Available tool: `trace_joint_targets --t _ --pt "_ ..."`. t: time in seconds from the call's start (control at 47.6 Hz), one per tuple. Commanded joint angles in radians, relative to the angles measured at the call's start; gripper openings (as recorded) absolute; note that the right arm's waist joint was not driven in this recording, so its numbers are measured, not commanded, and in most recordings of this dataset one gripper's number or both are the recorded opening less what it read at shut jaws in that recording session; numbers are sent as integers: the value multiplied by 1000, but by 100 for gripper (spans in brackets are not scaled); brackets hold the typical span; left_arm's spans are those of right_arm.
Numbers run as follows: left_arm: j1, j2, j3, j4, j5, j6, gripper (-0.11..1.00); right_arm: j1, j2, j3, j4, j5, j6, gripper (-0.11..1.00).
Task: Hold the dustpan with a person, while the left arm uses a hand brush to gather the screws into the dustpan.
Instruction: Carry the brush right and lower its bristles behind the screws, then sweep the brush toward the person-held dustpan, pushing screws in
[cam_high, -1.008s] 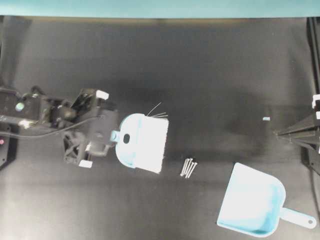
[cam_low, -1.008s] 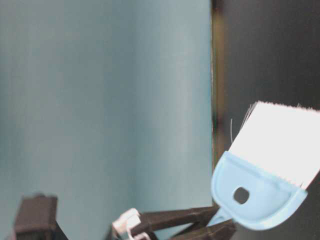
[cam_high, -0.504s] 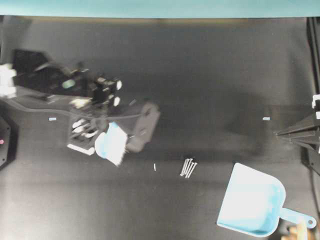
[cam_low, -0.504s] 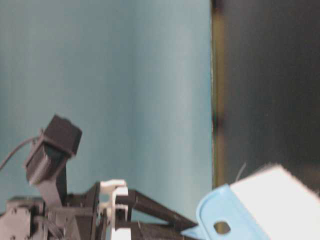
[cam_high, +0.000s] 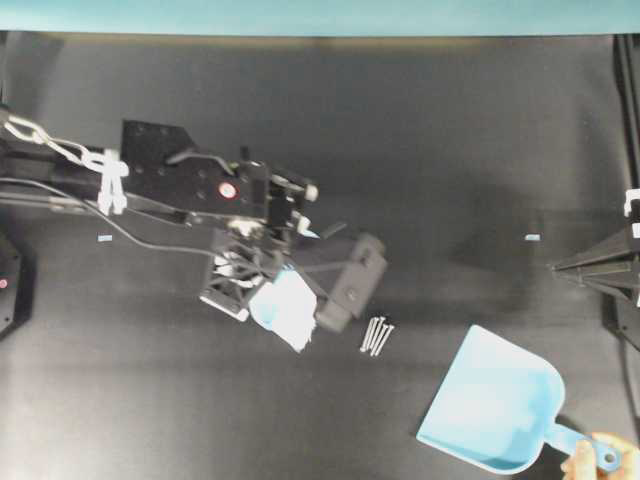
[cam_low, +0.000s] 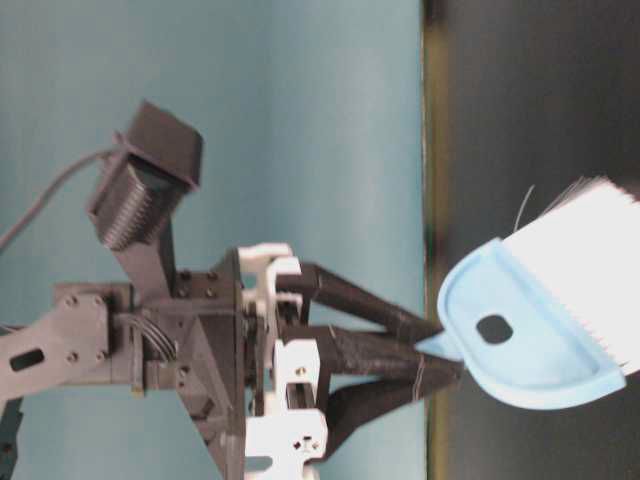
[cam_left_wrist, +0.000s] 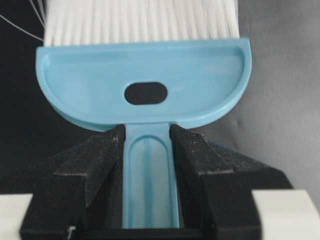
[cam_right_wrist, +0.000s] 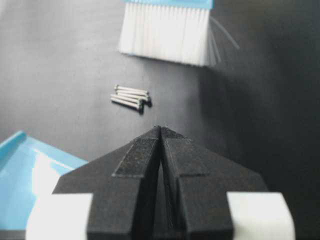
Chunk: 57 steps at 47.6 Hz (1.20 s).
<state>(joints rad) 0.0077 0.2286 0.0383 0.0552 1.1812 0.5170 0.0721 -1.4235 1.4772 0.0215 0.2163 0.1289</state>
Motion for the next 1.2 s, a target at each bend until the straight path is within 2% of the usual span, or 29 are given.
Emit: trace_joint_targets --t 0.0,0.252,0.399,0.63,0.903,1.071,1.175 --pt "-17 18 -18 2 -25 5 30 0 3 -5 3 -8 8 0" --pt "-29 61 -25 2 -118 6 30 0 3 -5 3 -8 8 0" --pt "-29 80 -34 2 -127 5 30 0 2 -5 3 -8 8 0" --pt "-52 132 -106 2 -195 2 30 0 2 -5 3 -8 8 0" --pt "-115 236 -270 2 -241 3 30 0 2 -5 3 -8 8 0" --pt "-146 296 -422 2 -264 9 30 0 2 -5 3 -8 8 0" --pt "-150 327 -500 2 -262 35 30 0 2 -5 3 -8 8 0"
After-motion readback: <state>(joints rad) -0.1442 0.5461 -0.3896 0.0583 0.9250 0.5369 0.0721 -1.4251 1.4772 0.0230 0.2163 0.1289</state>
